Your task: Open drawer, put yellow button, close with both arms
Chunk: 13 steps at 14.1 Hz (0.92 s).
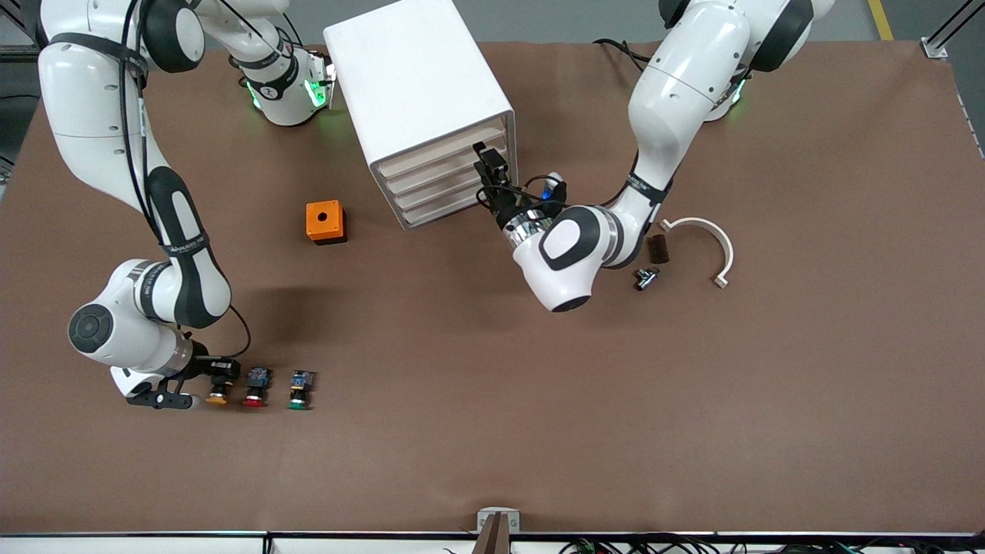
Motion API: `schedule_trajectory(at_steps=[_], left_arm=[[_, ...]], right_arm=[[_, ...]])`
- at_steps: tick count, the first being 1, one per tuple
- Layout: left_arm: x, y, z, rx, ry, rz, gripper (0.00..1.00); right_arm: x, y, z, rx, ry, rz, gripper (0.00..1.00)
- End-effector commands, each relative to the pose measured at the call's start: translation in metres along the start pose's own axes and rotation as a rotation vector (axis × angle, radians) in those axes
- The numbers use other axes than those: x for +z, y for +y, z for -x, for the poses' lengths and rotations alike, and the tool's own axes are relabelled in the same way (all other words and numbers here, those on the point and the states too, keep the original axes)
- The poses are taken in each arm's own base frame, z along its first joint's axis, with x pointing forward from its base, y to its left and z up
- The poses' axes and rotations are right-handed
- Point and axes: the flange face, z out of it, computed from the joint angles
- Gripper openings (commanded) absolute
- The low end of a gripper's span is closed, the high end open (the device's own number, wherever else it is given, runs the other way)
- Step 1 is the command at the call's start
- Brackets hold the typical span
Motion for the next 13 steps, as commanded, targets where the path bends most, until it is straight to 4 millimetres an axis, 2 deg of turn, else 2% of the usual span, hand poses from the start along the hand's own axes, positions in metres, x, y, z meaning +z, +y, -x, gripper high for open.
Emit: schedule_trajectory(at_steps=[1, 4, 6, 7, 10, 13], left_arm=[[0.007, -0.005, 0.01, -0.016, -0.006, -0.007, 0.44], [0.021, -0.005, 0.013, -0.017, 0.014, -0.014, 0.29], [0.025, -0.002, 0.015, -0.041, 0.008, -0.025, 0.19], [0.027, -0.002, 0.016, -0.052, 0.007, -0.028, 0.16], [0.027, -0.002, 0.016, -0.068, 0.006, -0.03, 0.11], [0.022, -0.002, 0.016, -0.067, -0.007, -0.035, 0.11]], right_arm=[[0.001, -0.007, -0.002, 0.01, -0.002, -0.007, 0.04], [-0.017, -0.012, -0.006, 0.006, -0.015, -0.014, 0.01], [-0.047, -0.016, -0.008, 0.049, -0.077, -0.034, 0.0], [-0.075, -0.02, -0.005, 0.105, -0.102, -0.04, 0.0], [-0.146, -0.048, 0.007, 0.229, -0.147, -0.049, 0.0], [-0.213, -0.087, 0.032, 0.358, -0.197, -0.044, 0.0]])
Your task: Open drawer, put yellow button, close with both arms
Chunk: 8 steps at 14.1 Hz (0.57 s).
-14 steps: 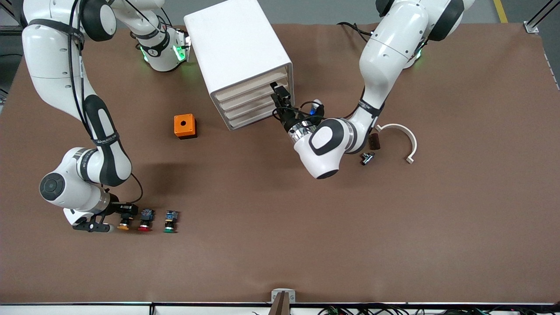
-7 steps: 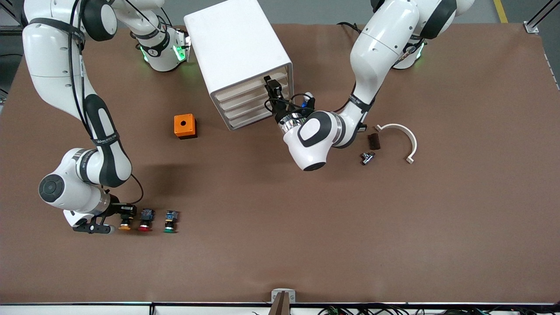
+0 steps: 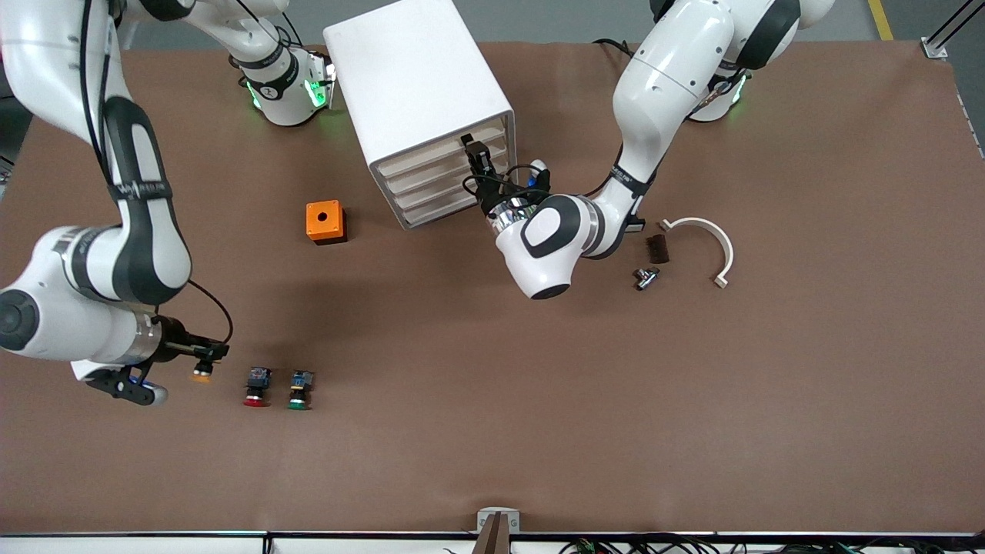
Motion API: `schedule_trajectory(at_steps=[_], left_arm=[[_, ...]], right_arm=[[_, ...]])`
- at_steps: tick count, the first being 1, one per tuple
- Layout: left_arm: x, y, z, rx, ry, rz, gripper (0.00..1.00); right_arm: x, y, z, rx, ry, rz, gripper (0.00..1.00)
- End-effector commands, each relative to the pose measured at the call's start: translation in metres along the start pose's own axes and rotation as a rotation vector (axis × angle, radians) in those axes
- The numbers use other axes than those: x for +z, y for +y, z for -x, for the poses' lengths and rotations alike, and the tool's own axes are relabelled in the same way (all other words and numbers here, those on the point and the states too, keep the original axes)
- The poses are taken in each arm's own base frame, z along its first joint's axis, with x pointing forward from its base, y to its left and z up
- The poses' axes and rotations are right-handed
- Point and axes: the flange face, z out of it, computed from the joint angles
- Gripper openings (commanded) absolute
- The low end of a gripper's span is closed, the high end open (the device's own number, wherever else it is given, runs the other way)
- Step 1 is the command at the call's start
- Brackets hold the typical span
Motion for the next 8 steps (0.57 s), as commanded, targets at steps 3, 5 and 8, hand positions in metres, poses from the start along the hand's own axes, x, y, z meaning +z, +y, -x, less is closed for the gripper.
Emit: schedule_trajectory(at_steps=[3, 5, 8], left_arm=[[-0.019, 0.0, 0.001, 0.004, -0.052, -0.02, 0.11], [-0.036, 0.002, -0.005, 0.003, -0.082, -0.022, 0.12], [-0.066, 0.001, -0.013, 0.013, -0.144, -0.034, 0.13]], right_arm=[[-0.068, -0.035, 0.079, 0.186, -0.038, -0.013, 0.0], [-0.088, -0.053, 0.108, 0.254, -0.046, -0.009, 0.0], [-0.101, -0.081, 0.147, 0.346, -0.052, 0.0, 0.0]])
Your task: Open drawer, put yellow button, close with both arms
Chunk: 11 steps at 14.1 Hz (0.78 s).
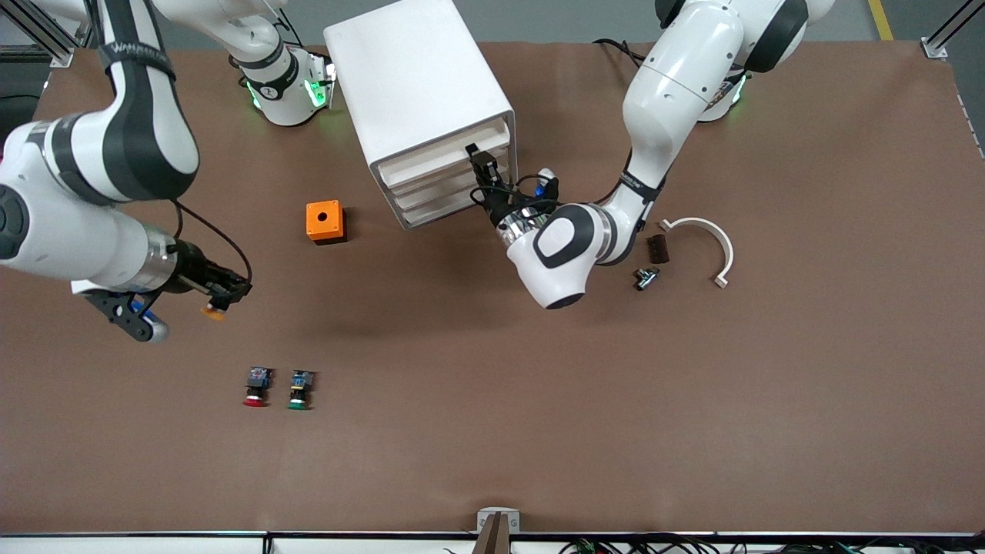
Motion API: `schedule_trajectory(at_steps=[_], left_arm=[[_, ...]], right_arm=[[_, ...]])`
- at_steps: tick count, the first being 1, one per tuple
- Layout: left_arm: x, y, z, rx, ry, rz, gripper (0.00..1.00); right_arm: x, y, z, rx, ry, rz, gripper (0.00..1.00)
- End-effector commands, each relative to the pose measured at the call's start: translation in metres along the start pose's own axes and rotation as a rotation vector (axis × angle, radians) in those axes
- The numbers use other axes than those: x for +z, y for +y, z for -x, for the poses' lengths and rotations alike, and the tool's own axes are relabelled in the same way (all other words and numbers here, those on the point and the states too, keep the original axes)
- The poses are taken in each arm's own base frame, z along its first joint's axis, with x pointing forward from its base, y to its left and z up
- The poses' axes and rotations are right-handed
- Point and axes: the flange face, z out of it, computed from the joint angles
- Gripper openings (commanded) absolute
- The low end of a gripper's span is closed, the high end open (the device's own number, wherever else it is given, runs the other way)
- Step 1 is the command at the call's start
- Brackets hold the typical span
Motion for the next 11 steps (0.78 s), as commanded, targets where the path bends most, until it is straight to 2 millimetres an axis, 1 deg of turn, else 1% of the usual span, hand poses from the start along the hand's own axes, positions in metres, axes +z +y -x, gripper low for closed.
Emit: schedule_trajectory(at_steps=[1, 3, 5, 6, 8, 11], left_arm=[[-0.038, -0.003, -0.003, 0.017, -0.091, -0.025, 0.13], [-0.056, -0.002, -0.008, 0.018, -0.121, -0.023, 0.13], [-0.078, -0.002, -0.015, 0.023, -0.16, -0.016, 0.14], [-0.085, -0.001, -0.018, 0.026, -0.173, -0.015, 0.14], [-0.101, 0.0, -0.024, 0.027, -0.201, -0.011, 0.15], [-0.12, 0.001, -0.032, 0.029, -0.231, -0.008, 0.18]], right_arm=[[-0.003, -0.009, 0.046, 0.091, -0.012, -0.005, 0.0], [0.002, -0.028, 0.075, 0.15, -0.011, 0.007, 0.0], [0.009, -0.057, 0.116, 0.202, -0.002, 0.016, 0.0], [0.012, -0.071, 0.137, 0.229, 0.004, 0.018, 0.0], [0.016, -0.092, 0.172, 0.262, 0.021, 0.004, 0.0], [0.025, -0.121, 0.223, 0.319, 0.047, -0.026, 0.0]])
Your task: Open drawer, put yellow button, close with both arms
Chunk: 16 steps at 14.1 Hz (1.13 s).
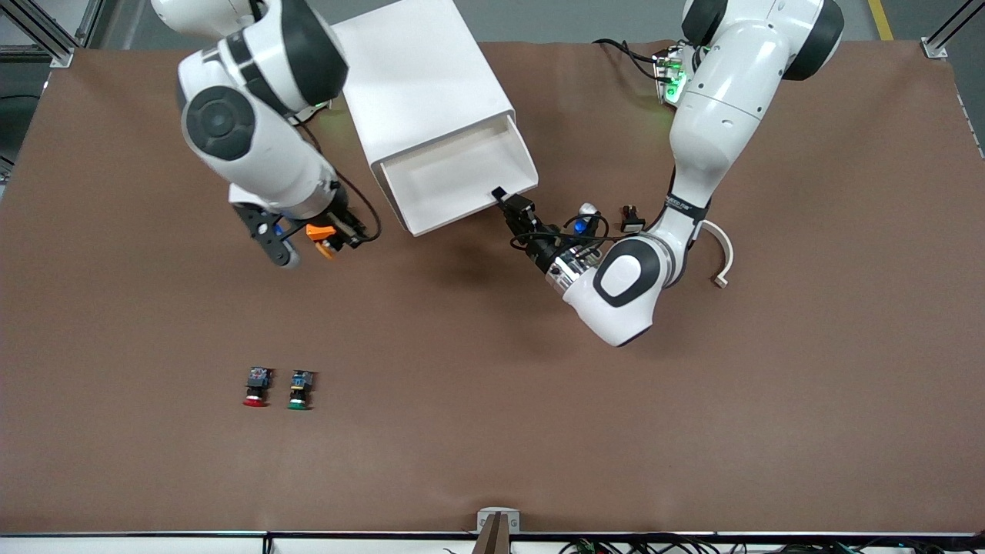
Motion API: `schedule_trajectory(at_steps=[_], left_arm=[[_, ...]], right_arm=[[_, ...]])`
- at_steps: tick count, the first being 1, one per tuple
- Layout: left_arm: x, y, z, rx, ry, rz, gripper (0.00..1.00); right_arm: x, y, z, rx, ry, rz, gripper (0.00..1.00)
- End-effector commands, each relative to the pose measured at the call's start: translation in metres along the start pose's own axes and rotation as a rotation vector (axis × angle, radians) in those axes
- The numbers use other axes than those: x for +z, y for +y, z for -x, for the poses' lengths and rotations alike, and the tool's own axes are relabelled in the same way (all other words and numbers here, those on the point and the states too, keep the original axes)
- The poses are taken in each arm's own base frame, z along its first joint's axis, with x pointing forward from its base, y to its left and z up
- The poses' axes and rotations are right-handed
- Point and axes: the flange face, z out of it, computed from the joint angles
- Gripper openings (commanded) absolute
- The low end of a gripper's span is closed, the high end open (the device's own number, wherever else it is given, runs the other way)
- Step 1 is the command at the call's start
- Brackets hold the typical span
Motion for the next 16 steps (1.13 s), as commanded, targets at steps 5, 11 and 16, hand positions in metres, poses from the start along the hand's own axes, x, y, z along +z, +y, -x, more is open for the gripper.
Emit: schedule_trajectory(at_steps=[5, 11, 16], left_arm=[[-0.021, -0.007, 0.002, 0.048, -0.045, -0.008, 0.59], [-0.052, -0.023, 0.002, 0.54, -0.04, 0.067, 0.98], [-0.078, -0.026, 0.002, 0.902, 0.081, 0.237, 0.99]], right_arm=[[0.02, -0.007, 0.122, 0.179, 0.027, -0.079, 0.0], [0.063, -0.009, 0.207, 0.295, 0.072, -0.091, 0.0], [0.08, -0.016, 0.231, 0.38, 0.06, -0.126, 0.0]])
